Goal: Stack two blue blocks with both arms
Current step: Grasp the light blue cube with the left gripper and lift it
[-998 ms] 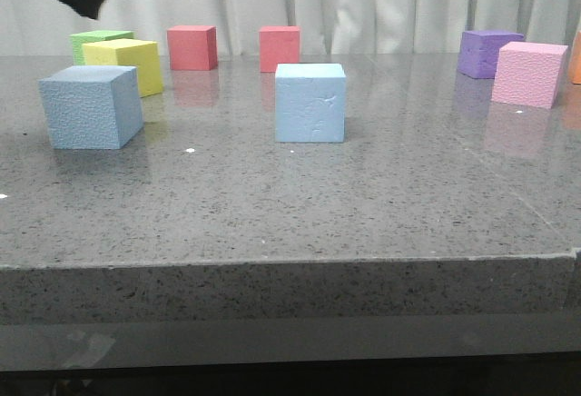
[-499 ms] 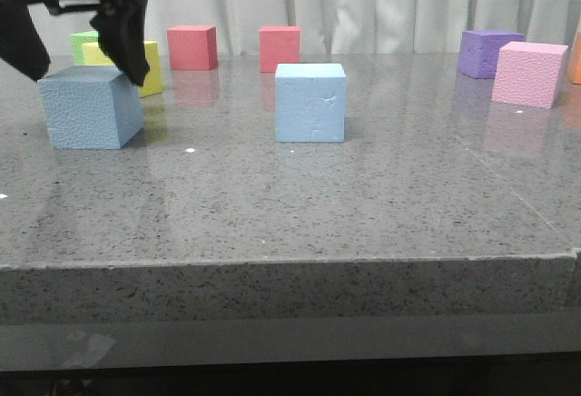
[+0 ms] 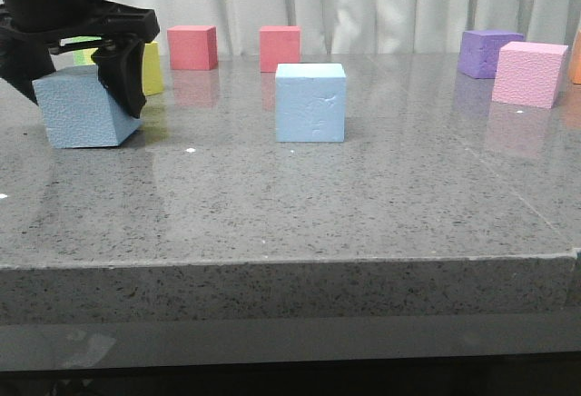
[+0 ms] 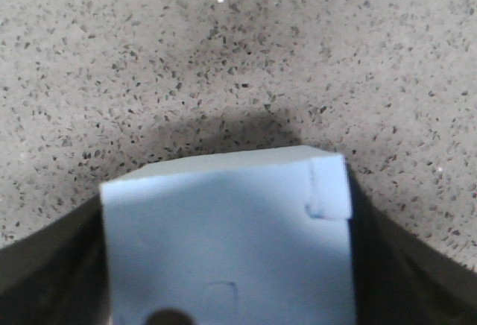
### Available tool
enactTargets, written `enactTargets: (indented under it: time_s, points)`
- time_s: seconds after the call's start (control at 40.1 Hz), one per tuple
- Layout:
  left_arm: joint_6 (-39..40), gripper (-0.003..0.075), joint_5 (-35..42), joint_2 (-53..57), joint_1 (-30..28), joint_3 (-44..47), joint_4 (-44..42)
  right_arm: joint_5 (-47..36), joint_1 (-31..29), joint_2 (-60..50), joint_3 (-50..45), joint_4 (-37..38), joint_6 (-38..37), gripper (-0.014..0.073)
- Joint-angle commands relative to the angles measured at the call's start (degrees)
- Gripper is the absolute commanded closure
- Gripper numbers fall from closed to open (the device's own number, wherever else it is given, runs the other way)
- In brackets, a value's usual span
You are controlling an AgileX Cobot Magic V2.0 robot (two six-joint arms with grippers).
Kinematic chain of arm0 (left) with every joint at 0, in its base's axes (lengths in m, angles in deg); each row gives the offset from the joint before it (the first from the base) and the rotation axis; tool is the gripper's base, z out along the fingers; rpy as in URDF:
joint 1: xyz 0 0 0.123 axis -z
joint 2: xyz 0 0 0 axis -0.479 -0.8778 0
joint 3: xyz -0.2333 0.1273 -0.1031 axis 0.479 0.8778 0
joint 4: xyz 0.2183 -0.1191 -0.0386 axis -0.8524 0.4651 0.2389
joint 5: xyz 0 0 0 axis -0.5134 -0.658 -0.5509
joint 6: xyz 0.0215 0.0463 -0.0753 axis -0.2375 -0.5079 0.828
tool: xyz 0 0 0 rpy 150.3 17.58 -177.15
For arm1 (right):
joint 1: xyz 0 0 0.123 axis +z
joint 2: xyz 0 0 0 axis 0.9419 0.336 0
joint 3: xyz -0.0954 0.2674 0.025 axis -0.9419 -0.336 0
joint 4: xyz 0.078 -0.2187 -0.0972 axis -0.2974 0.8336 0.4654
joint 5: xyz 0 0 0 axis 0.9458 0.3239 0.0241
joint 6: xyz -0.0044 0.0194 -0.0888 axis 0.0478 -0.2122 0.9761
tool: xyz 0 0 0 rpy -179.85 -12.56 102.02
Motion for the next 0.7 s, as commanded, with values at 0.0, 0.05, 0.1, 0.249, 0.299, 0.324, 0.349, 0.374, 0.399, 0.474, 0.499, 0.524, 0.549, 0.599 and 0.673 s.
enactTargets:
  time_s: [0.0,0.05,0.1,0.249,0.299,0.324,0.349,0.374,0.399,0.474,0.499,0.524,0.549,0.599,0.673]
  points:
    - [0.6,0.03,1.4,2.6,0.4,-1.8,-0.1,-4.0,-0.4,0.1,1.4,0.8,0.6,0.0001]
    - [0.6,0.0321,1.4,2.6,0.4,-1.8,-0.1,-4.0,-0.4,0.1,1.4,0.8,0.6,0.0001]
    - [0.6,0.0343,1.4,2.6,0.4,-1.8,-0.1,-4.0,-0.4,0.1,1.4,0.8,0.6,0.0001]
    - [0.6,0.0388,1.4,2.6,0.4,-1.8,0.0,-4.0,-0.4,0.1,1.4,0.8,0.6,0.0001]
    - [0.6,0.0387,1.4,2.6,0.4,-1.8,0.1,-4.0,-0.4,0.1,1.4,0.8,0.6,0.0001]
    - [0.6,0.0387,1.4,2.6,0.4,-1.8,0.1,-4.0,-0.4,0.1,1.4,0.8,0.6,0.0001]
    - [0.6,0.0387,1.3,2.7,0.4,-1.8,0.2,-4.0,-0.4,0.1,1.4,0.8,0.6,0.0001]
    - [0.2,0.0387,1.0,2.7,0.4,-2.0,0.2,-4.0,-0.4,0.1,1.4,0.8,0.6,0.0001]
    - [-0.4,0.0387,0.8,2.9,0.4,-2.1,0.7,-4.0,-0.4,0.1,1.4,0.8,0.6,0.0001]
    - [-5.7,0.0387,-1.1,3.3,0.4,-3.3,3.4,-4.0,-0.4,0.1,1.4,0.8,0.6,0.0001]
    - [-6.9,0.0387,-2.0,3.4,0.4,-3.9,4.5,-4.0,-0.4,0.1,1.4,0.8,0.6,0.0001]
    - [-9.9,0.0387,-3.2,3.4,0.4,-4.9,5.9,-4.0,-0.4,0.1,1.4,0.8,0.6,0.0001]
    - [-12.0,0.0387,-4.1,3.4,0.4,-5.9,7.1,-4.0,-0.4,0.1,1.4,0.8,0.6,0.0001]
    - [-17.0,0.0387,-6.7,3.4,0.4,-8.2,10.4,-4.0,-0.4,0.1,1.4,0.8,0.6,0.0001]
    - [-23.2,0.0387,-10.4,3.4,0.4,-12.2,14.5,-4.0,-0.4,0.1,1.4,0.8,0.6,0.0001]
